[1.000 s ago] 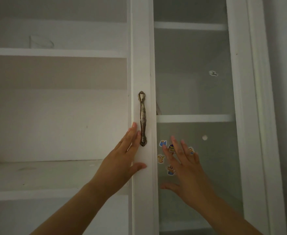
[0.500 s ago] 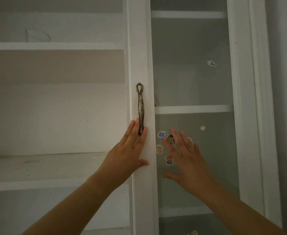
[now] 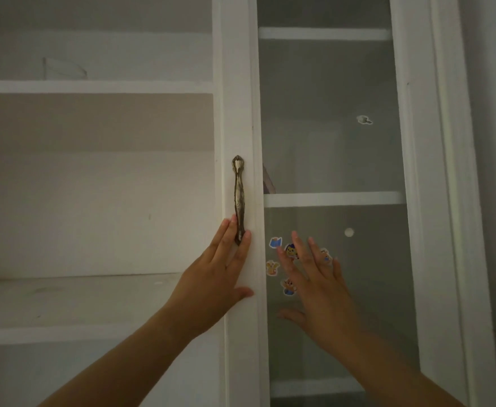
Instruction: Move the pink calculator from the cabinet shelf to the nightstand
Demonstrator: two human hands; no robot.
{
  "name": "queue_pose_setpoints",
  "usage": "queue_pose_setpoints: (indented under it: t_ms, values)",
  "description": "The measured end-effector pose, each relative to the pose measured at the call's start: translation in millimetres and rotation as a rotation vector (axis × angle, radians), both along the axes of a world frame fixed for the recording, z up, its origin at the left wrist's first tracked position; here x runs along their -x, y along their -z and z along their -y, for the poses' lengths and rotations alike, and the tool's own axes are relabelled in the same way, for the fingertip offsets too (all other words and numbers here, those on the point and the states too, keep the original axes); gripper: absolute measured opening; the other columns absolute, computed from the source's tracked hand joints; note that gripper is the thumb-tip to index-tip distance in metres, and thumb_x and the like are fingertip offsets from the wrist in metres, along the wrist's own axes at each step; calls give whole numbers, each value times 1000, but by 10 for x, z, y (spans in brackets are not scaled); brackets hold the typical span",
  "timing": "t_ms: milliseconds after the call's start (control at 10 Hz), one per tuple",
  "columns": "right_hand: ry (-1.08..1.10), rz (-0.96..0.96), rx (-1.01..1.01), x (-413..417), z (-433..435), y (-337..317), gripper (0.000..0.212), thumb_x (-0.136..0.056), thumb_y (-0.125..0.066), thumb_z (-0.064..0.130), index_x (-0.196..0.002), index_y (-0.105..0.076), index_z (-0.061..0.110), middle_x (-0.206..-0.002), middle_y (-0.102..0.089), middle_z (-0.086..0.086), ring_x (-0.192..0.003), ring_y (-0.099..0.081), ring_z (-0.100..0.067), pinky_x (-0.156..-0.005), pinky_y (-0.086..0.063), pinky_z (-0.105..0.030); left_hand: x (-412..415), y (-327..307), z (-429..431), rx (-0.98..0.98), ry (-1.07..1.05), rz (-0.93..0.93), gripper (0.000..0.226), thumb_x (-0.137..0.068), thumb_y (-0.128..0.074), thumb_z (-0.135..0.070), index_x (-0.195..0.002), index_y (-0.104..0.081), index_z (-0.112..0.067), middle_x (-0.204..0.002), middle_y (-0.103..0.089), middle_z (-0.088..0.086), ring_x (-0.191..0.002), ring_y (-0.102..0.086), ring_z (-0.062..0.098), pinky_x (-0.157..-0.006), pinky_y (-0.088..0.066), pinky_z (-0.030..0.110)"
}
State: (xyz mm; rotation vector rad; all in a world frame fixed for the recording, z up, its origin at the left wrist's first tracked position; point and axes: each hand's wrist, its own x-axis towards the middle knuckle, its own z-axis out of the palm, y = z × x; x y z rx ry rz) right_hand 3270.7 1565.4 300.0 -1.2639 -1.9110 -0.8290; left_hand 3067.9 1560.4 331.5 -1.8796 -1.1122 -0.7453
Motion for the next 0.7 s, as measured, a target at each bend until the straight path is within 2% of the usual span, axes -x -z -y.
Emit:
queue_pose_setpoints:
  t_ms: [100, 200, 300, 400, 500, 600, 700]
  values:
    - [10, 3, 33, -3, 15, 1, 118, -51, -79, 56, -145, -15, 26, -154, -5, -5, -139, -12, -34, -100, -28, -57, 18, 13, -17, -18, 1, -8, 97, -70, -51, -61, -143, -12, -11, -148, -10, 14, -133, -15, 29, -88, -36, 36]
    - [-5, 29, 47, -18, 40, 4, 111, -63, -74, 54, -145, -3, 31, -156, 6, -4, -141, 4, -30, -106, -13, -54, 33, 3, -2, -16, -5, -19, 90, -73, -41, -61, -143, -14, -11, -148, -10, 14, -134, -16, 30, -94, -28, 40]
    - [-26, 21, 61, -6, 76, -8, 105, -68, -72, 49, -144, -1, 33, -154, 12, 0, -140, 11, -26, -107, -5, -50, 55, 6, -5, 22, 43, -8, 85, -78, -33, -64, -144, -2, -21, -150, 2, 9, -138, -3, 26, -103, -21, 45]
    - [-46, -9, 70, 20, 161, -55, 100, -66, -76, 45, -143, -15, 28, -154, 2, -1, -140, -3, -28, -108, -18, -53, 84, -18, 34, 17, 23, 4, 81, -80, -27, -66, -144, -8, -21, -153, -7, 11, -137, -4, 25, -102, -22, 52]
    - [-57, -2, 124, 47, 290, -110, 91, -77, -65, 48, -145, -8, 29, -154, 9, 2, -142, -1, -26, -113, -12, -46, 93, -49, 106, 26, -2, -35, 76, -83, -20, -68, -142, -22, -20, -150, -25, 13, -136, -16, 28, -97, -21, 63]
    - [-68, -23, 155, 84, 438, -146, 83, -83, -57, 51, -145, -7, 30, -156, 7, 2, -142, -5, -22, -113, -18, -43, 140, -28, 172, 22, 7, -46, 68, -85, -18, -64, -140, -26, -25, -148, -32, 11, -134, -30, 30, -96, -17, 68]
    - [-35, -48, 183, 141, 590, -162, 77, -85, -52, 52, -145, -9, 31, -156, 0, 3, -141, -12, -22, -110, -23, -39, 210, -10, 275, 45, 39, -38, 64, -87, -17, -63, -140, -28, -29, -146, -36, 7, -134, -32, 29, -97, -15, 68]
